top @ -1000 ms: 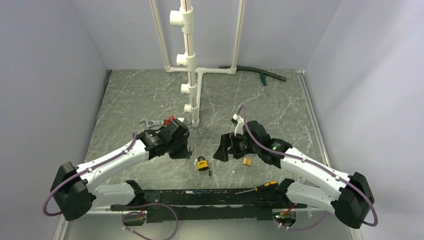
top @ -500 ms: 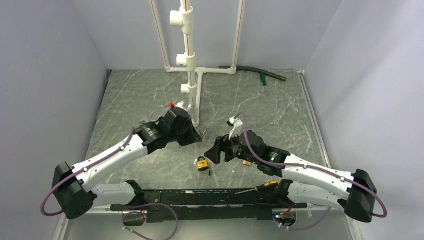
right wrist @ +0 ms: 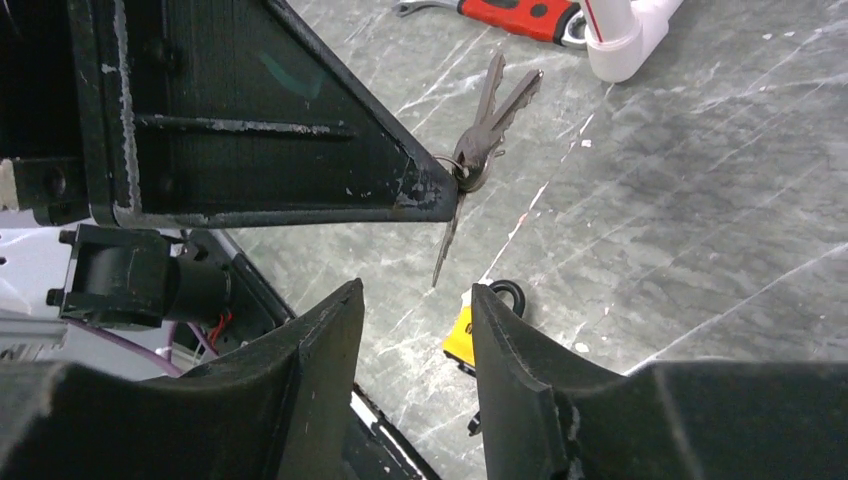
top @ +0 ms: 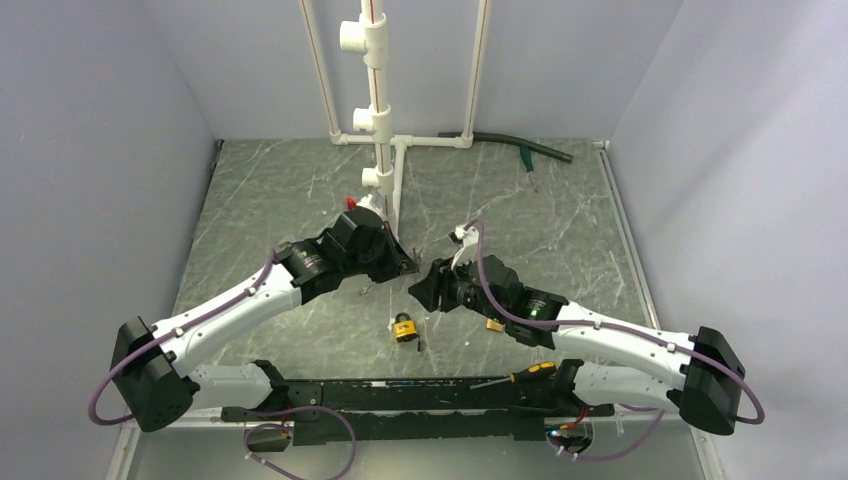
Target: Unlock with the key
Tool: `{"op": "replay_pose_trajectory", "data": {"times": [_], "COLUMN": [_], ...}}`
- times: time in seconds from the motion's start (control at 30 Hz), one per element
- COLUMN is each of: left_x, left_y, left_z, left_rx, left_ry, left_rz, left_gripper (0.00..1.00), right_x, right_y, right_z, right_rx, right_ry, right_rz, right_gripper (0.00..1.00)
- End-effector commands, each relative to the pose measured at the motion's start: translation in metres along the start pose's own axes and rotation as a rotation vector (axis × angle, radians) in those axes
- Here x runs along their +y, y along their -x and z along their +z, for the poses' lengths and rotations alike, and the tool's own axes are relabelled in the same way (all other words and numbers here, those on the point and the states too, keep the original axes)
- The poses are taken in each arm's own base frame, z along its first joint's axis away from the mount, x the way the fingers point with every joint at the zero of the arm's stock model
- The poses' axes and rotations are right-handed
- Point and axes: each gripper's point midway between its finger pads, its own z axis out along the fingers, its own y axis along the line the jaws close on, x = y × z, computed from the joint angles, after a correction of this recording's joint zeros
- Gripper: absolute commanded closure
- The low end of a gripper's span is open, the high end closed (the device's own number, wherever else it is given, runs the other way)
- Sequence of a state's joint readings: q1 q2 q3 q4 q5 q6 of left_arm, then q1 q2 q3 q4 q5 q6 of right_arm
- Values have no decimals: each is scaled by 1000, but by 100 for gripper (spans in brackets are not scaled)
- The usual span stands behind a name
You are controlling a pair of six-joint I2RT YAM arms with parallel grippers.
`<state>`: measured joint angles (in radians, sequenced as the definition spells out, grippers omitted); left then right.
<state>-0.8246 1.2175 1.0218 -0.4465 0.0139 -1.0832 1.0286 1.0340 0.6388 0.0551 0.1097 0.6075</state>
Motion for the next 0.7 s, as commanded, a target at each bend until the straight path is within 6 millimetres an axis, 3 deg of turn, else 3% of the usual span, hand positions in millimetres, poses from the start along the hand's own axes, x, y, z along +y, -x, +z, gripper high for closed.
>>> {"op": "replay_pose_trajectory", "data": {"times": [0.0,0.3,0.47,0.53,0.63,0.67], "left_x": [-33,-35,-34,-34,-34,-33], "left_y": [12,11,9,8,7,6], "left_z": [-9,-12,-14,-14,-14,-14], "left_rx": [-28,-29,-30,-25,-20,-19], "left_ry": [-101,-127,-143,-144,-148,-146], "left_rz": [-12,-36,-49,-51,-55,-57], "left_gripper": [100,100,100,100,100,100], "right_x": [18,15,11,11,12,11], "right_y": [38,41,43,43,44,44], "right_z": [2,8,12,13,12,11], "right_rx": [-114,-115,-108,-101,-102,-104], "right_ry": [31,-2,-40,-46,-46,-48], "right_rz": [-10,-16,-19,-24,-20,-18], "right_gripper": [55,62,80,83,100,100]}}
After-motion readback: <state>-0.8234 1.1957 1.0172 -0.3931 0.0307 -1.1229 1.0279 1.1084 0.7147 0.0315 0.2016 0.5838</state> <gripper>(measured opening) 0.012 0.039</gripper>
